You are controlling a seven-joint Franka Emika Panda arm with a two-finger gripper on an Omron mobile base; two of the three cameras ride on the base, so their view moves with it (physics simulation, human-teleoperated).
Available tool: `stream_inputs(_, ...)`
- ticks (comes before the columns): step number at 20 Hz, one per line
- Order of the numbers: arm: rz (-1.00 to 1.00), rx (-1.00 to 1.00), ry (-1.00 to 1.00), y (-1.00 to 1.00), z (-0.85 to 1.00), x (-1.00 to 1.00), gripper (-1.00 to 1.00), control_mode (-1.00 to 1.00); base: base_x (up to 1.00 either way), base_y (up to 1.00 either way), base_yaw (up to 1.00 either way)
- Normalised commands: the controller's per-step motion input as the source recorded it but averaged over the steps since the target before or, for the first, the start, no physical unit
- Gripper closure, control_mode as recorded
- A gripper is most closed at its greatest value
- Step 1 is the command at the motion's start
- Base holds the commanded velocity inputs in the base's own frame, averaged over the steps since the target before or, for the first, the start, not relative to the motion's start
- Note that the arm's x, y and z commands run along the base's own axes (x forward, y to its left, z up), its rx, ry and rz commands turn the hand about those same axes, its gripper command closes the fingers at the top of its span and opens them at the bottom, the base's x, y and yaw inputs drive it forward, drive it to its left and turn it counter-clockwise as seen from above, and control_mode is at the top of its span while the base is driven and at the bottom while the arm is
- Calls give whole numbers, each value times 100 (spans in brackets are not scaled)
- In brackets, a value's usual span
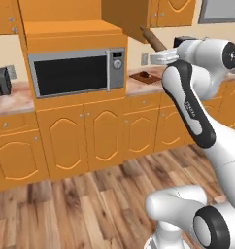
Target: Open the cabinet, retrieve the rolling pin, and place it next to the meat on the cutting board to prepare for tenderizing.
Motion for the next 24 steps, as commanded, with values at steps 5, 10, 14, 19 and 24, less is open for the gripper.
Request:
stream_inputs(5, 0, 0, 0, 0, 0, 0, 100, 100, -2, 0, -55)
stream_inputs(10, 0, 0, 0, 0, 0, 0, 100, 100, -12, 0, -53)
stream_inputs(14, 0, 0, 0, 0, 0, 0, 100, 100, -15, 0, -52)
stream_inputs(19, 0, 0, 0, 0, 0, 0, 100, 100, -3, 5, -52)
stream_inputs(24, 0, 0, 0, 0, 0, 0, 100, 100, 13, 45, -47)
